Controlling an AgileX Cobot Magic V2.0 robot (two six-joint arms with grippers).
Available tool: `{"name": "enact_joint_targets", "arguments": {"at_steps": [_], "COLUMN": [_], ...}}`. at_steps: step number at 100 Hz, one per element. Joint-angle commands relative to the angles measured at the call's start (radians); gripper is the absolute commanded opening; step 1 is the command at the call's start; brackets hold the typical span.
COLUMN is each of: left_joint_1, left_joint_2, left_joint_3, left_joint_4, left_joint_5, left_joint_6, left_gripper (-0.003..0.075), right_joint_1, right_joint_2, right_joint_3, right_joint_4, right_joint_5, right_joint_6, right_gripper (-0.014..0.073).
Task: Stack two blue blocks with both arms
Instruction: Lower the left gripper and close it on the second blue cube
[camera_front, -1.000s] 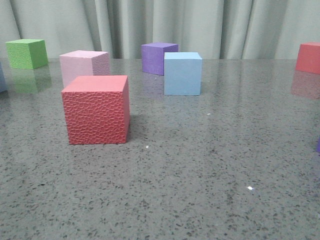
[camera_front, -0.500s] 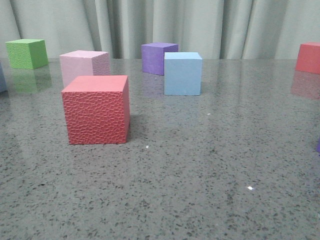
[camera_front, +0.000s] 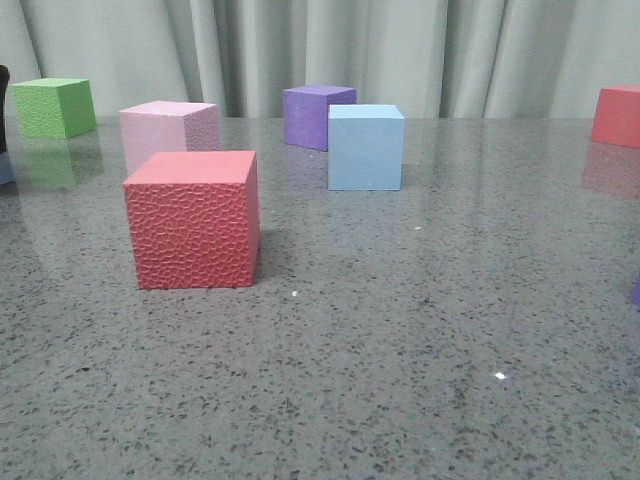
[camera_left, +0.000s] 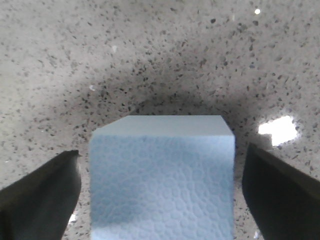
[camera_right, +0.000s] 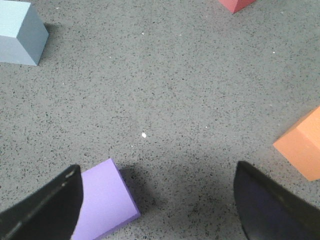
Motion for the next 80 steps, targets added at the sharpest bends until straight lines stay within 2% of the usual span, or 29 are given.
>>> {"name": "enact_joint_targets", "arguments": {"at_steps": [1,38,50,69,80], "left_joint_1": [0.003,0.003,0.003,0.003,0.003], "left_joint_2": [-0.029,-0.026,-0.026,-0.026,-0.026], "left_joint_3": [-0.033,-0.033,-0.033,-0.033,-0.033], "left_joint_4": [-0.005,-0.007,-0.002,0.002,0.002], "left_joint_5": [-0.003,0.014,0.02,0.043,0.049], "left_joint_6": [-0.004,-0.004,-0.004,-0.004,-0.004], "left_gripper": [0.0618,0.0607,0.0516,0.0303,0.0232], "right_joint_1": [-0.002,-0.002,-0.002,-0.002,-0.002], "right_joint_2": [-0.006,-0.006,-0.006,-0.006,-0.006], "right_joint_3": [-0.023,-0.023,-0.023,-0.023,-0.023], "right_joint_4": [0.0,0.0,0.0,0.0,0.0], "right_joint_5": [-0.061,-0.062,-0.062,-0.062,-0.062], "right_joint_6": [-0.008,-0.008,-0.008,-0.008,-0.008], "right_gripper": [0.061,0.061,0.061,0.061,0.061]}}
